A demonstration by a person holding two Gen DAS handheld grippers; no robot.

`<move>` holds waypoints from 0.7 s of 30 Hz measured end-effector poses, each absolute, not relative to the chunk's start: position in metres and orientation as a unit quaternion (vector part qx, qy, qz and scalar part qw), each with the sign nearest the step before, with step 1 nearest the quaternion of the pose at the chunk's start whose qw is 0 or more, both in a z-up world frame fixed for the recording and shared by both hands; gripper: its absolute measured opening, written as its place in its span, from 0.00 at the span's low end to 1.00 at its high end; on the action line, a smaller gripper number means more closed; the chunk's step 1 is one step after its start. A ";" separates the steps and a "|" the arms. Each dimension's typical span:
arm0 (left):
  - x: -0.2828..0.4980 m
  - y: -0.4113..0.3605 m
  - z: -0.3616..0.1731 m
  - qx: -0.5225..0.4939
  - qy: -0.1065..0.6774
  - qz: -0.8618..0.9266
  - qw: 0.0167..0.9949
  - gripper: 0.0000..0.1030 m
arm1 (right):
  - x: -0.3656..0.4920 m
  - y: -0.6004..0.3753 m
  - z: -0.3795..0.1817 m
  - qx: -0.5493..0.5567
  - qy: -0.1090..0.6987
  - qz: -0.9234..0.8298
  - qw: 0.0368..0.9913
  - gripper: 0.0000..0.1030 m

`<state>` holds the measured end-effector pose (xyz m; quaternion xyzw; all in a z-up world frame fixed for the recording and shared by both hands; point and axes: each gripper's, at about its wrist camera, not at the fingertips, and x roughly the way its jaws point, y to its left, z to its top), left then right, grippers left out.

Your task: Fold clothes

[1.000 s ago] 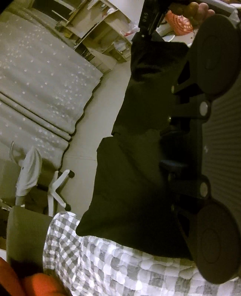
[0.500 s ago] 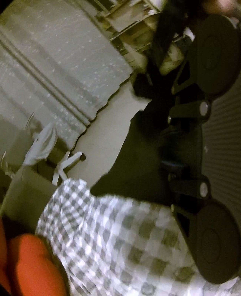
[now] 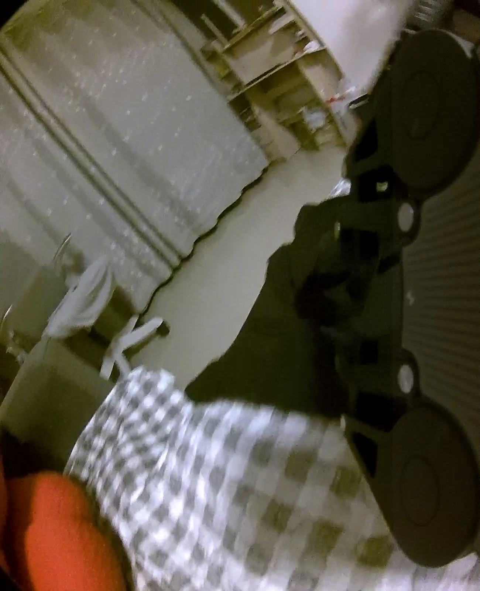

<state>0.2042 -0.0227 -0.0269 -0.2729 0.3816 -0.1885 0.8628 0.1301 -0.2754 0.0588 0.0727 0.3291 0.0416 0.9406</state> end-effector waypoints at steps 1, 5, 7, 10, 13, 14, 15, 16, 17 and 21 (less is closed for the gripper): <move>0.205 -0.027 -0.027 -0.266 0.383 -0.190 0.864 0.47 | 0.121 -0.276 0.056 0.063 0.337 0.039 0.938 0.60; 0.210 -0.039 -0.026 -0.240 0.378 -0.186 0.875 0.49 | 0.087 -0.269 0.038 0.015 0.357 0.059 0.932 0.60; 0.214 -0.043 -0.026 -0.223 0.377 -0.185 0.880 0.50 | 0.081 -0.259 0.026 -0.018 0.353 0.072 0.933 0.60; 0.221 -0.046 -0.029 -0.211 0.383 -0.180 0.881 0.51 | 0.097 -0.248 0.006 -0.035 0.356 0.084 0.930 0.59; 0.227 -0.048 -0.034 -0.215 0.394 -0.198 0.872 0.33 | 0.115 -0.240 -0.012 -0.036 0.352 0.087 0.931 0.58; 0.228 -0.050 -0.035 -0.215 0.392 -0.211 0.869 0.22 | 0.120 -0.237 -0.018 -0.032 0.348 0.085 0.933 0.58; 0.228 -0.051 -0.035 -0.212 0.391 -0.214 0.870 0.14 | 0.122 -0.233 -0.022 -0.028 0.347 0.084 0.934 0.49; 0.228 -0.052 -0.035 -0.207 0.389 -0.214 0.872 0.09 | 0.124 -0.230 -0.026 -0.024 0.346 0.083 0.934 0.38; 0.227 -0.053 -0.035 -0.203 0.388 -0.214 0.873 0.03 | 0.127 -0.225 -0.029 -0.029 0.348 0.070 0.934 0.09; 0.228 -0.042 -0.029 -0.222 0.367 -0.218 0.877 0.02 | 0.116 -0.213 -0.021 -0.044 0.312 0.060 0.947 0.02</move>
